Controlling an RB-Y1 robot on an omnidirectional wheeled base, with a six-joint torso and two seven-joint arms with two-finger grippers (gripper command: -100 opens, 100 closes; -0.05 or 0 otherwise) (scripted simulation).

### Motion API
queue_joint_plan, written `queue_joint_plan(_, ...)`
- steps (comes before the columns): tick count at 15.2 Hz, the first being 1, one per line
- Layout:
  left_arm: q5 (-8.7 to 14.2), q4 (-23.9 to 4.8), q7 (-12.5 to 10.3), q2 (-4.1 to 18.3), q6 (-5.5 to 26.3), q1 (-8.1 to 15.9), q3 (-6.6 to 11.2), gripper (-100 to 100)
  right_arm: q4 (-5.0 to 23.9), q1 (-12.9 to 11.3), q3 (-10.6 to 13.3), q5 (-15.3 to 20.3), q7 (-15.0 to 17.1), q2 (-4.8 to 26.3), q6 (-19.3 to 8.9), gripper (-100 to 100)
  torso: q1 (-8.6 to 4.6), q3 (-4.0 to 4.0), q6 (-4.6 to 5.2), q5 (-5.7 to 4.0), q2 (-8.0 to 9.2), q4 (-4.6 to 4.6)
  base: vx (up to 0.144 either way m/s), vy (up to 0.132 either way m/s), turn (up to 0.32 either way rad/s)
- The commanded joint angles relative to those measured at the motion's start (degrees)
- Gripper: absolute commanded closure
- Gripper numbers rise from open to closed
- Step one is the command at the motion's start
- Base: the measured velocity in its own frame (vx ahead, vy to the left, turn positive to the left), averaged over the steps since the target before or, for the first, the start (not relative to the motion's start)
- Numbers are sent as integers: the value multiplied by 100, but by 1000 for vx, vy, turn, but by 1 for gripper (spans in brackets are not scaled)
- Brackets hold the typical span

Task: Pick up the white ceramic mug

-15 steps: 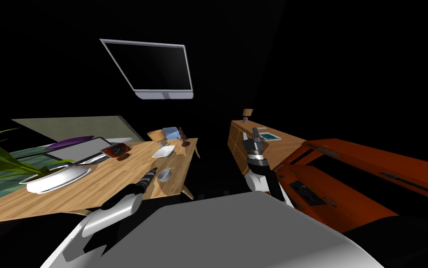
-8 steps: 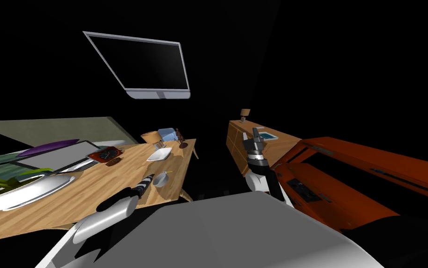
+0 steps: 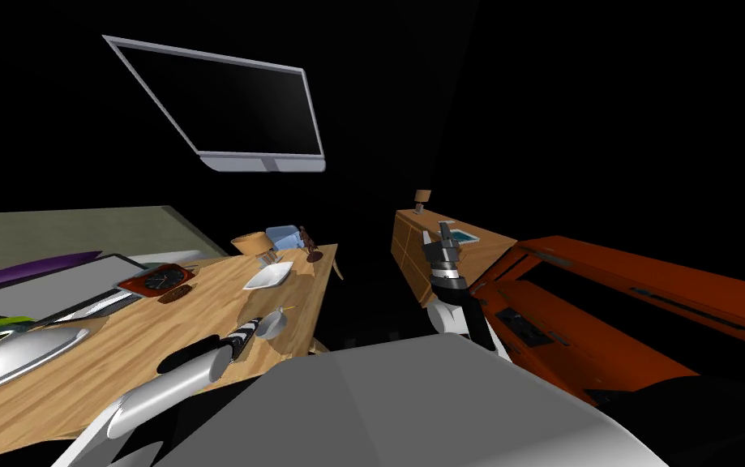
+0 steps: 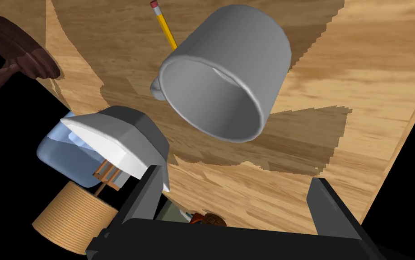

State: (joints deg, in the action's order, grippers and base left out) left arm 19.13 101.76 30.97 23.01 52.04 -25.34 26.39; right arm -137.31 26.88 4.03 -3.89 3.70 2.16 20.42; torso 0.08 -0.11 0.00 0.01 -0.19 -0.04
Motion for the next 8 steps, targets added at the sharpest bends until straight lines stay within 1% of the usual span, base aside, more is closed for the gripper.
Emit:
queue_joint_plan(1, 45, -135, 85, 7, 248, 31, 46, -100, 0, 0, 0, 0, 0, 0, 0, 0, 0, 0, 0, 0, 0, 0, 51, 23, -88)
queue_joint_plan(2, 123, -248, 185, 21, 402, 37, 121, -100, 0, 0, 0, 0, 0, 0, 0, 0, 1, -1, 0, 1, -1, 0, 59, 28, -131)
queue_joint_plan(3, 123, -248, 185, 21, 504, 37, 121, -100, 0, 0, 0, 0, 0, 0, 0, 0, 3, -2, 1, 1, -3, -1, 55, 33, -114)
queue_joint_plan(4, 196, -355, 279, 34, 654, 42, 192, -100, 0, 0, 0, 0, 0, 0, 0, 0, 4, -2, 1, 1, -4, -1, 58, 27, -119)
queue_joint_plan(5, 196, -355, 279, 34, 745, 42, 192, -100, 0, 0, 0, 0, 0, 0, 0, 0, 4, -3, 1, 2, -5, -1, 57, 22, -78)
queue_joint_plan(6, 264, -455, 367, 44, 889, 47, 258, -100, 0, 0, 0, 0, 0, 0, 0, 0, 2, -3, 0, 1, -5, -1, 60, 26, -79)
queue_joint_plan(7, 264, -455, 367, 44, 970, 47, 258, -100, 0, 0, 0, 0, 0, 0, 0, 0, 2, -3, 0, 1, -5, -1, 53, 24, -78)
queue_joint_plan(8, 327, -547, 448, 52, 1134, 52, 319, -100, 0, 0, 0, 0, 0, 0, 0, 0, 1, -3, 0, 1, -4, -1, 56, 22, -91)
